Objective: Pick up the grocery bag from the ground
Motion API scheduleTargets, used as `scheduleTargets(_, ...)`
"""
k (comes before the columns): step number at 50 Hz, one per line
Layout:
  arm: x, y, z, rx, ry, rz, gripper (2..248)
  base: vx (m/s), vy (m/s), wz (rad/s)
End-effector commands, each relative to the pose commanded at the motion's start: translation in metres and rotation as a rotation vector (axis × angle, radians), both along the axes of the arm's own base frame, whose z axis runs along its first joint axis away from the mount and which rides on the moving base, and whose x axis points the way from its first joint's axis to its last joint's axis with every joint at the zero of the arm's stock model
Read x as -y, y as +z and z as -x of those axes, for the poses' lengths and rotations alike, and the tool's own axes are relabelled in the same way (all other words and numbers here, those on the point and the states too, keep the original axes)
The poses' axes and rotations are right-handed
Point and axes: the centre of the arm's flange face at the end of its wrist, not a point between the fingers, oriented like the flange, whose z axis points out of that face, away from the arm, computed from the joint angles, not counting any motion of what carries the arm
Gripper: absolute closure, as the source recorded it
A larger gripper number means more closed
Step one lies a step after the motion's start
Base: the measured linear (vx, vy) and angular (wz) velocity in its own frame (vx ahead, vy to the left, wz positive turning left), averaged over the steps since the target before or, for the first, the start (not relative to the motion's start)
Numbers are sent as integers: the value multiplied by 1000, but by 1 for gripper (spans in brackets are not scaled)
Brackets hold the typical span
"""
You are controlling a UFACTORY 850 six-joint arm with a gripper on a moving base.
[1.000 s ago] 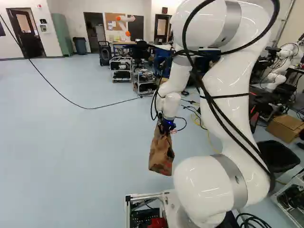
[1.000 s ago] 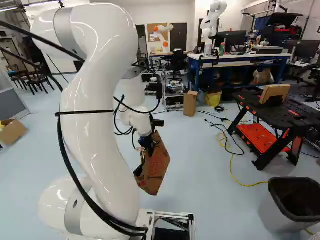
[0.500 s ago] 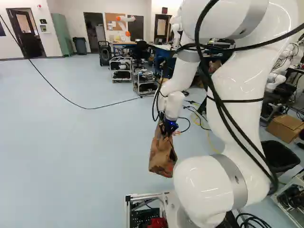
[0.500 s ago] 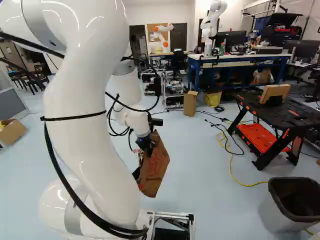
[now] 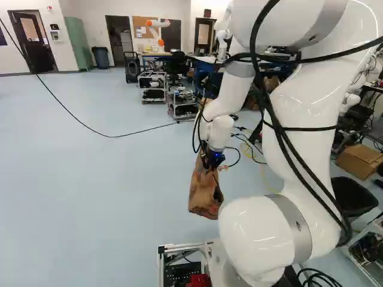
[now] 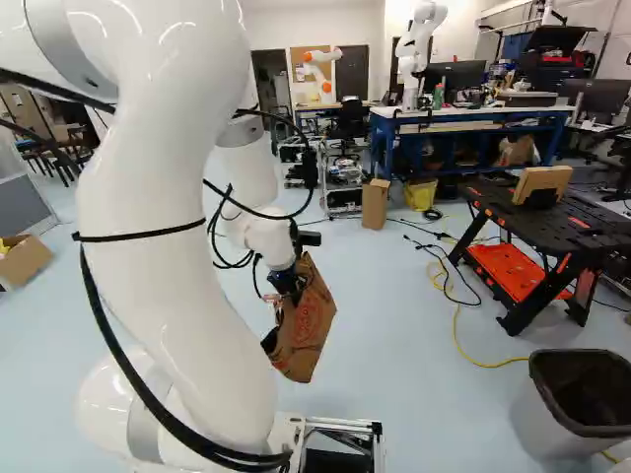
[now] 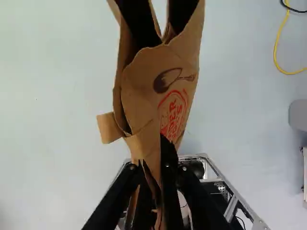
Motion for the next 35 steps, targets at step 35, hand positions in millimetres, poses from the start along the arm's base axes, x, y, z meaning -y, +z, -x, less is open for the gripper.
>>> scheduleTargets(35,3,27,20,231,22,29,229,0,0,0)
